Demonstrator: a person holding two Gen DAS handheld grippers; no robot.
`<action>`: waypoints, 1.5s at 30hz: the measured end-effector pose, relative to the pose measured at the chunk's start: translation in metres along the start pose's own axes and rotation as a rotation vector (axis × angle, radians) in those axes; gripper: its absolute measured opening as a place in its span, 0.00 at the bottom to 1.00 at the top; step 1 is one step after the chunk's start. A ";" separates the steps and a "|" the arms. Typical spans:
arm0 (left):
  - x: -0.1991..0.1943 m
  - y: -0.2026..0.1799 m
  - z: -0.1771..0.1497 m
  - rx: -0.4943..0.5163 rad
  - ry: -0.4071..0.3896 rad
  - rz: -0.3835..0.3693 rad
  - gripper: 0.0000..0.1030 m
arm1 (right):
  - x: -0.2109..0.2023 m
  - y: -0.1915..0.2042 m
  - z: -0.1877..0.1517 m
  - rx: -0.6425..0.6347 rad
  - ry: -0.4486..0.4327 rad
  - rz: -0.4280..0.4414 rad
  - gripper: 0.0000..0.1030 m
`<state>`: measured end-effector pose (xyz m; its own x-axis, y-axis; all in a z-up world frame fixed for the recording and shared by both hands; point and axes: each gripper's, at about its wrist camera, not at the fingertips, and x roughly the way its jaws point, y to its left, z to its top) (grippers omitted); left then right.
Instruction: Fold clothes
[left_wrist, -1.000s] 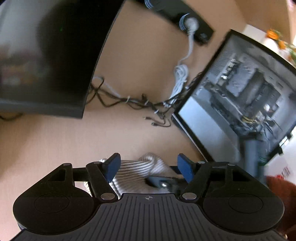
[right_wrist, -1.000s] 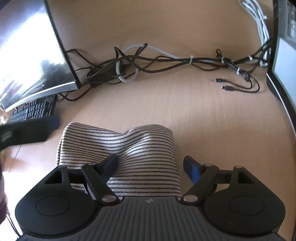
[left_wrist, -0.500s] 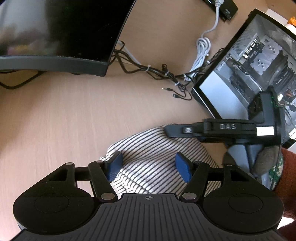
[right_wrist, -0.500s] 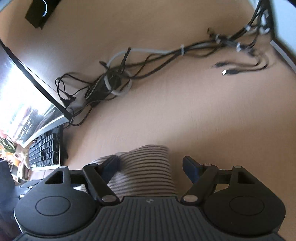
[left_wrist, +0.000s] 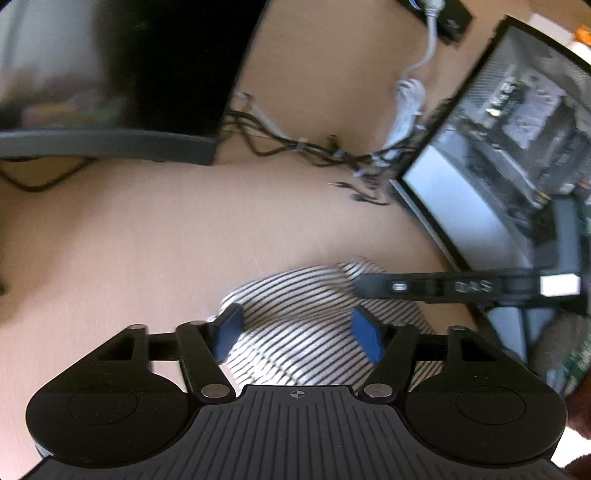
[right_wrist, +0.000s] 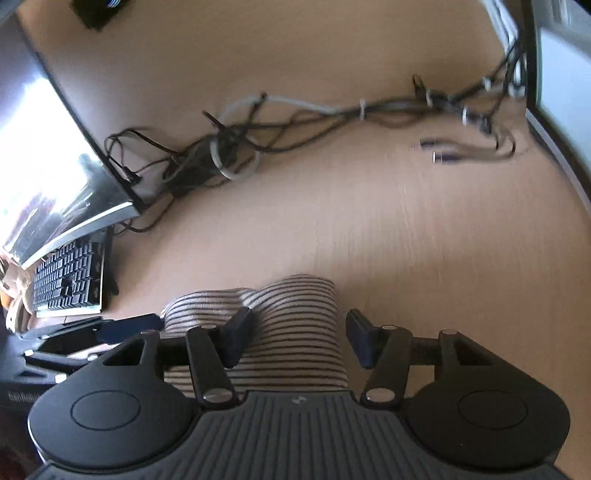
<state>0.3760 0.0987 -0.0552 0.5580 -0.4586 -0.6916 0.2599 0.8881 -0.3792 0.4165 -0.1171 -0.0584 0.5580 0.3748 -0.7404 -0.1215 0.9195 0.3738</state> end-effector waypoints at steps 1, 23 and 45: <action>-0.006 -0.001 -0.003 -0.002 0.007 0.013 0.84 | -0.007 0.001 -0.003 -0.017 -0.008 -0.006 0.54; -0.030 0.006 -0.065 0.044 0.096 -0.119 0.55 | -0.052 0.004 -0.073 0.044 0.016 -0.057 0.79; 0.005 -0.002 -0.051 0.006 0.246 -0.181 0.77 | -0.054 -0.026 -0.057 0.149 -0.006 0.033 0.88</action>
<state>0.3374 0.0931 -0.0891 0.2944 -0.6026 -0.7417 0.3429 0.7911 -0.5066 0.3421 -0.1543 -0.0598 0.5604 0.4037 -0.7232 -0.0175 0.8788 0.4769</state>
